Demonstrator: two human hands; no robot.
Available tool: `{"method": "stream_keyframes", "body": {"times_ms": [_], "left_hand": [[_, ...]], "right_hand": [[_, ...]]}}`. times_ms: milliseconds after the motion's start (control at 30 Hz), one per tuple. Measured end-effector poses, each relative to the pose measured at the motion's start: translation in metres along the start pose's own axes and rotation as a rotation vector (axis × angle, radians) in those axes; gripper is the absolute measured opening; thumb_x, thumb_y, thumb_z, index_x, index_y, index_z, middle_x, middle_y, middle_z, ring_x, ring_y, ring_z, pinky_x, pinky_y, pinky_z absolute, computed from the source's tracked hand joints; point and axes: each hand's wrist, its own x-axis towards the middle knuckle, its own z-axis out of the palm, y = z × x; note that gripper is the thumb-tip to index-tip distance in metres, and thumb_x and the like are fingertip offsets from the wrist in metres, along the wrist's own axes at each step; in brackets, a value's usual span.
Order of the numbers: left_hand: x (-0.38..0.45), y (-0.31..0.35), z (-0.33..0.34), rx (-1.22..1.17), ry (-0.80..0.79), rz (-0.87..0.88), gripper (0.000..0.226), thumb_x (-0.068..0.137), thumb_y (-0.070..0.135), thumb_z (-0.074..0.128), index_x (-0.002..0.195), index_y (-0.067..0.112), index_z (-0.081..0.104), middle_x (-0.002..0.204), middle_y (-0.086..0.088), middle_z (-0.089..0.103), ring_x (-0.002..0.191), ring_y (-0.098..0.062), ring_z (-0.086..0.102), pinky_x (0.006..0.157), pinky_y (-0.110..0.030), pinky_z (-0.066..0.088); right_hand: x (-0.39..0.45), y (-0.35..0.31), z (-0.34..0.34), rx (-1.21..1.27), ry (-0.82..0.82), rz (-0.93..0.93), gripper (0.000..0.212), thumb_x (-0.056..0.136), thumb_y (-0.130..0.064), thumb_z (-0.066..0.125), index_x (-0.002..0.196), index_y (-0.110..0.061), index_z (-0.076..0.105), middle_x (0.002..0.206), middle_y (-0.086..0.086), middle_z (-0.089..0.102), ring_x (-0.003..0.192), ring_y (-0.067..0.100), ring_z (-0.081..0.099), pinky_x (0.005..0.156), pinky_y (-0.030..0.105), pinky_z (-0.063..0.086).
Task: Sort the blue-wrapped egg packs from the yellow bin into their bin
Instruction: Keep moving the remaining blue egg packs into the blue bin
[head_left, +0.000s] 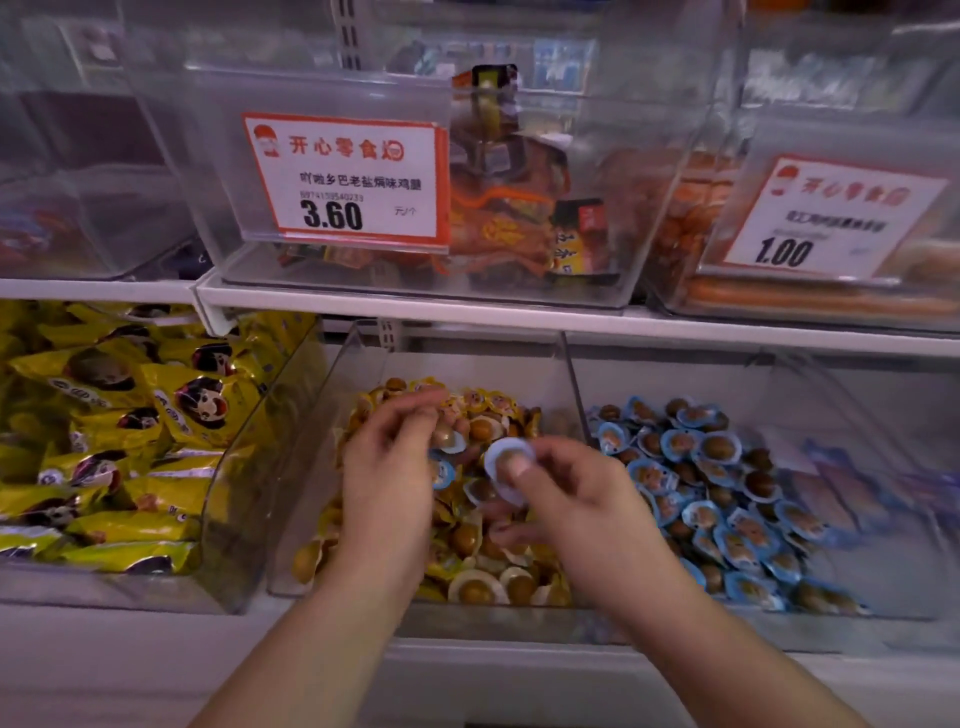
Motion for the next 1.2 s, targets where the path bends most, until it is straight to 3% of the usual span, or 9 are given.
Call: {"method": "stream_keyframes", "body": {"times_ms": [133, 267, 367, 500, 633, 733, 900, 1067, 1200], "left_hand": [[-0.037, -0.003, 0.025, 0.432, -0.248, 0.561, 0.019, 0.095, 0.023, 0.051, 0.105, 0.032, 0.064, 0.105, 0.019, 0.066, 0.103, 0.000, 0.062, 0.089, -0.014, 0.046], [-0.052, -0.015, 0.041, 0.907, -0.473, 0.819, 0.050, 0.100, 0.033, 0.029, 0.149, 0.024, 0.033, 0.151, 0.016, 0.032, 0.150, -0.007, 0.017, 0.123, -0.049, 0.014], [-0.048, -0.010, 0.049, 0.890, -0.547, 0.770, 0.065, 0.100, 0.051, 0.024, 0.158, 0.025, 0.014, 0.166, 0.011, 0.008, 0.153, -0.010, -0.006, 0.124, -0.038, 0.004], [-0.029, -0.002, 0.043, 0.366, -0.636, 0.151, 0.095, 0.069, 0.091, 0.047, 0.146, 0.036, 0.041, 0.155, 0.013, 0.039, 0.143, -0.009, 0.036, 0.111, -0.036, 0.036], [0.002, -0.031, -0.007, 1.273, -0.623, 0.542, 0.045, 0.096, 0.059, 0.040, 0.136, 0.042, 0.051, 0.140, 0.024, 0.045, 0.132, -0.006, 0.042, 0.105, -0.030, 0.037], [0.020, -0.052, -0.009, 1.668, -0.682, 0.455, 0.049, 0.097, 0.059, 0.038, 0.143, 0.042, 0.044, 0.151, 0.014, 0.041, 0.143, -0.013, 0.032, 0.119, -0.034, 0.015], [0.027, -0.057, -0.007, 1.539, -0.623, 0.453, 0.039, 0.089, 0.059, 0.056, 0.124, 0.043, 0.061, 0.120, 0.015, 0.068, 0.118, -0.014, 0.056, 0.108, -0.035, 0.035], [0.031, -0.044, -0.011, 1.335, -0.467, 0.402, 0.037, 0.080, 0.064, 0.067, 0.110, 0.041, 0.068, 0.103, 0.018, 0.069, 0.101, -0.011, 0.062, 0.081, -0.031, 0.052], [0.011, -0.017, 0.001, 0.581, -0.348, 0.279, 0.031, 0.079, 0.062, 0.062, 0.093, 0.035, 0.071, 0.090, 0.020, 0.074, 0.080, -0.004, 0.072, 0.073, -0.018, 0.054]], "right_hand": [[-0.003, -0.015, 0.002, 0.778, -0.116, 0.310, 0.038, 0.097, -0.036, 0.053, 0.119, -0.011, 0.071, 0.110, 0.010, 0.073, 0.103, 0.026, 0.071, 0.094, 0.043, 0.055], [-0.001, -0.021, -0.012, 0.808, -0.061, 0.320, 0.040, 0.099, -0.040, 0.051, 0.121, -0.014, 0.072, 0.119, 0.010, 0.073, 0.115, 0.023, 0.067, 0.109, 0.040, 0.045], [0.002, -0.022, -0.027, 0.697, 0.008, 0.141, 0.025, 0.097, -0.014, 0.055, 0.114, -0.008, 0.072, 0.109, 0.016, 0.074, 0.103, 0.026, 0.072, 0.089, 0.038, 0.056], [0.012, -0.027, -0.065, 0.826, 0.077, 0.119, 0.028, 0.092, -0.008, 0.054, 0.117, -0.003, 0.066, 0.086, 0.017, 0.068, 0.064, 0.020, 0.062, 0.046, 0.025, 0.042], [0.024, -0.016, -0.102, 0.890, 0.141, 0.244, 0.039, 0.099, -0.021, 0.047, 0.128, 0.000, 0.060, 0.113, 0.024, 0.069, 0.097, 0.033, 0.067, 0.079, 0.036, 0.052], [0.031, -0.004, -0.120, 0.859, 0.192, 0.267, 0.046, 0.099, -0.027, 0.043, 0.132, 0.001, 0.059, 0.126, 0.025, 0.066, 0.122, 0.037, 0.058, 0.108, 0.044, 0.042], [0.041, 0.009, -0.131, 0.648, 0.252, 0.158, 0.045, 0.100, -0.028, 0.039, 0.129, 0.000, 0.060, 0.120, 0.019, 0.070, 0.120, 0.028, 0.064, 0.111, 0.037, 0.038], [0.040, 0.013, -0.111, 0.168, 0.386, -0.022, 0.027, 0.096, -0.018, 0.051, 0.104, -0.014, 0.075, 0.098, 0.003, 0.078, 0.098, 0.016, 0.073, 0.088, 0.030, 0.051], [0.030, 0.000, -0.085, -0.126, 0.375, -0.254, 0.021, 0.094, -0.014, 0.058, 0.099, -0.022, 0.076, 0.076, 0.001, 0.075, 0.064, 0.006, 0.068, 0.054, 0.017, 0.050]]}}
